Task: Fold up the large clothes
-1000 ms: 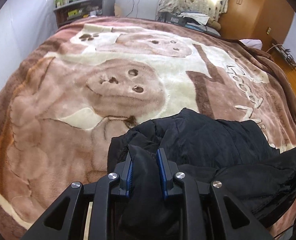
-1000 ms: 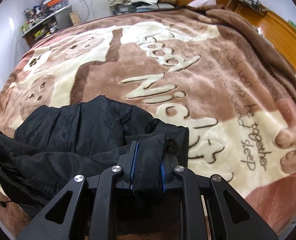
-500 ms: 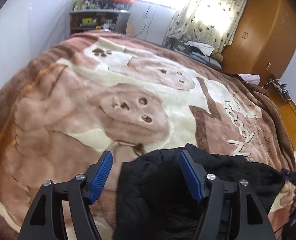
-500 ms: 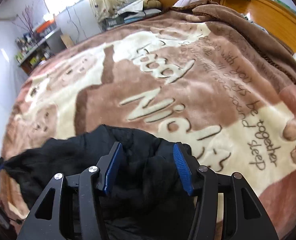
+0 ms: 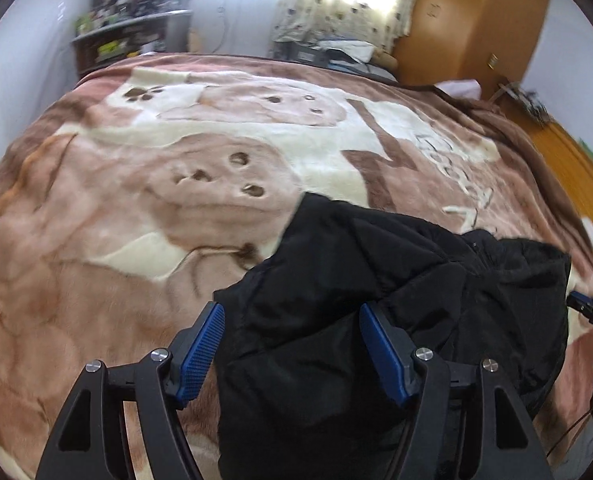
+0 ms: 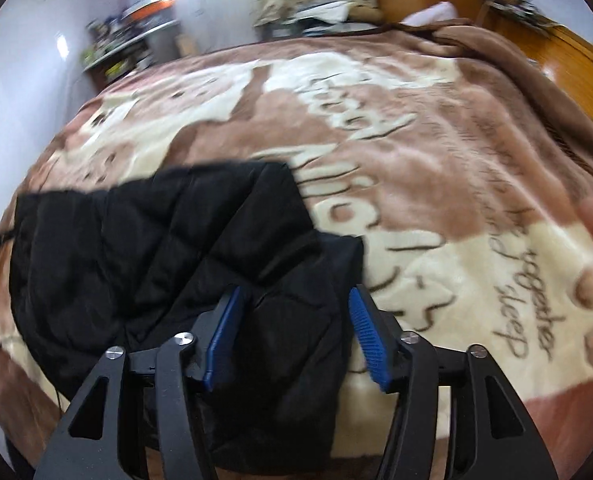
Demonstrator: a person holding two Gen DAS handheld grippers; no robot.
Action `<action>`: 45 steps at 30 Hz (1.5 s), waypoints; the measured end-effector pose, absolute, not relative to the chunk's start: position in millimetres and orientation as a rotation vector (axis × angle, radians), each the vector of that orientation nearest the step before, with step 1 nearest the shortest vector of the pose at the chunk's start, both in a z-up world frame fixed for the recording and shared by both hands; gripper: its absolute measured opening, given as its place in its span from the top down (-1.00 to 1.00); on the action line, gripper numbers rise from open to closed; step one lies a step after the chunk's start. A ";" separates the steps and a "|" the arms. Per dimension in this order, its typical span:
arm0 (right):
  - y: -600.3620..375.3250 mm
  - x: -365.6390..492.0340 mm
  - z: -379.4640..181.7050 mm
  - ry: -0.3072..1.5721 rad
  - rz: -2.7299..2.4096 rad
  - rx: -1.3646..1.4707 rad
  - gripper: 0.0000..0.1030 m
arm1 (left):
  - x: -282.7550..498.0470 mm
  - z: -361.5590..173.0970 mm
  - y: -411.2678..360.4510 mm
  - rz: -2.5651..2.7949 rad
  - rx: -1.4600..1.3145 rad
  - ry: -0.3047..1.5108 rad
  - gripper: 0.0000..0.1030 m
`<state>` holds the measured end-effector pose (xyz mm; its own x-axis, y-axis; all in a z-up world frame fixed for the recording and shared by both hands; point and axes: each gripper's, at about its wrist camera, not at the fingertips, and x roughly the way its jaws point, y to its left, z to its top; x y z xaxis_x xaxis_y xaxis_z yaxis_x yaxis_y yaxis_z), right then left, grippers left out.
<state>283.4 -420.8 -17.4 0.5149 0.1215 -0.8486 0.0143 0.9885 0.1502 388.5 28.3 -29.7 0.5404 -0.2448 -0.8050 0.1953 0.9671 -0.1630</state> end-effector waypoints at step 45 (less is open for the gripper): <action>-386.0 363.5 -80.5 1.153 -0.130 0.056 0.62 | 440.2 -86.0 -4.2 -0.081 0.108 1.036 0.35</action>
